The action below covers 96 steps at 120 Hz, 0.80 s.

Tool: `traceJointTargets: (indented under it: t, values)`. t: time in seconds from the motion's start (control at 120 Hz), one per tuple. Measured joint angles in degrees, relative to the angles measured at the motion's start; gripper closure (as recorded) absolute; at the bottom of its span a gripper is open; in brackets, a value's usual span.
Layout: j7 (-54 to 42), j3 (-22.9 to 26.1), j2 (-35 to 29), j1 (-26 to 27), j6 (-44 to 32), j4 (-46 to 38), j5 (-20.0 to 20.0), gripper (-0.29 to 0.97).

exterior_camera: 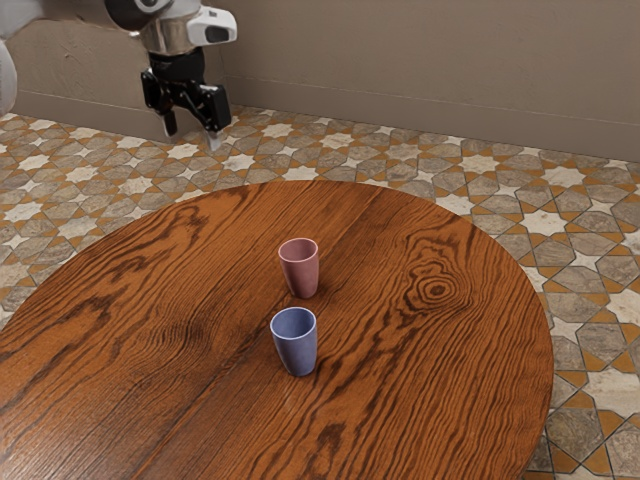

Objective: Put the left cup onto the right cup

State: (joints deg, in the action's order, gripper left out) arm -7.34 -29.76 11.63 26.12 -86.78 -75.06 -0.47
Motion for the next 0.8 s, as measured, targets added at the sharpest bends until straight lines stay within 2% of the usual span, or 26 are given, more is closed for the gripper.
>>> traceJointTargets:
  t: [0.217, 0.467, 0.8]
  values:
    - [-1.67, 0.61, 0.23, 0.62, 0.29, -1.17, 0.18, 0.02]
    - [-1.84, 4.14, 9.44, -4.71, -5.99, -0.78, -2.43, 0.02]
    - [0.18, 8.25, 19.14, -10.74, -14.78, -1.06, -8.61, 0.02]
